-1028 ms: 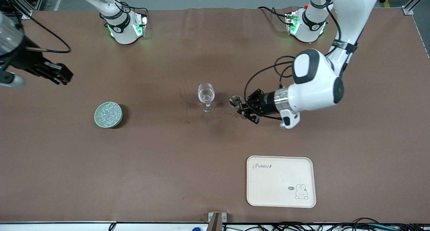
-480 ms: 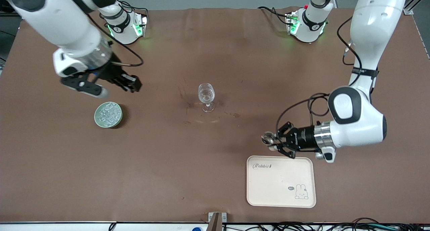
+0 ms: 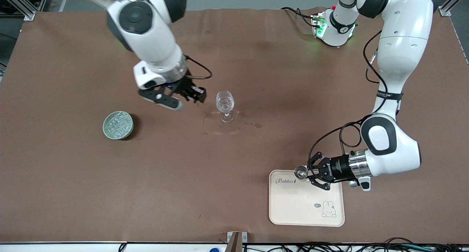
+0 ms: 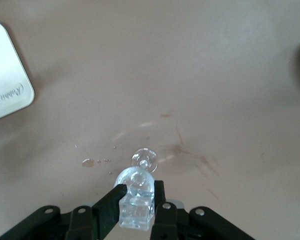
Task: Pour wine and add ice with both arms
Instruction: 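Lower the ice cube into the glass while the left gripper lowers the jigger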
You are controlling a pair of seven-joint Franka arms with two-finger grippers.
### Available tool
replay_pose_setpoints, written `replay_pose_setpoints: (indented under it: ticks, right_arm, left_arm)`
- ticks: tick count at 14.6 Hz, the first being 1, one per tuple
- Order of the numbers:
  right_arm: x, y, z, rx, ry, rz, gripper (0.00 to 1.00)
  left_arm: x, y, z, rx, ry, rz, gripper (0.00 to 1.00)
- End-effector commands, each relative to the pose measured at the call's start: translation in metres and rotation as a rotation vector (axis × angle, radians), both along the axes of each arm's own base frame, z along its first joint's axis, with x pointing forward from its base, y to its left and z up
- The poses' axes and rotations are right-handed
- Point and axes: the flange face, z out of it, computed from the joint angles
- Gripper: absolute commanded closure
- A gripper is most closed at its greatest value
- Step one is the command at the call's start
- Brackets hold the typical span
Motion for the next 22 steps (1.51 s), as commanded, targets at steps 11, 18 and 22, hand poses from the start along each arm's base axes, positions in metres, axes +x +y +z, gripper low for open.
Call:
replay_pose_setpoints:
  ticks: [11, 18, 22]
  right_arm:
    - [-0.032, 0.06, -0.092, -0.069, 0.053, 0.02, 0.98]
    - [-0.038, 0.071, -0.115, -0.091, 0.064, 0.05, 0.95]
    - [-0.04, 0.073, -0.116, -0.09, 0.064, 0.054, 0.94]
  left_arm:
    - [0.02, 0.035, -0.079, -0.081, -0.059, 0.204, 0.99]
    - [0.017, 0.066, -0.105, -0.136, -0.156, 0.193, 0.99]
    - [0.016, 0.078, -0.114, -0.16, -0.14, 0.208, 0.99]
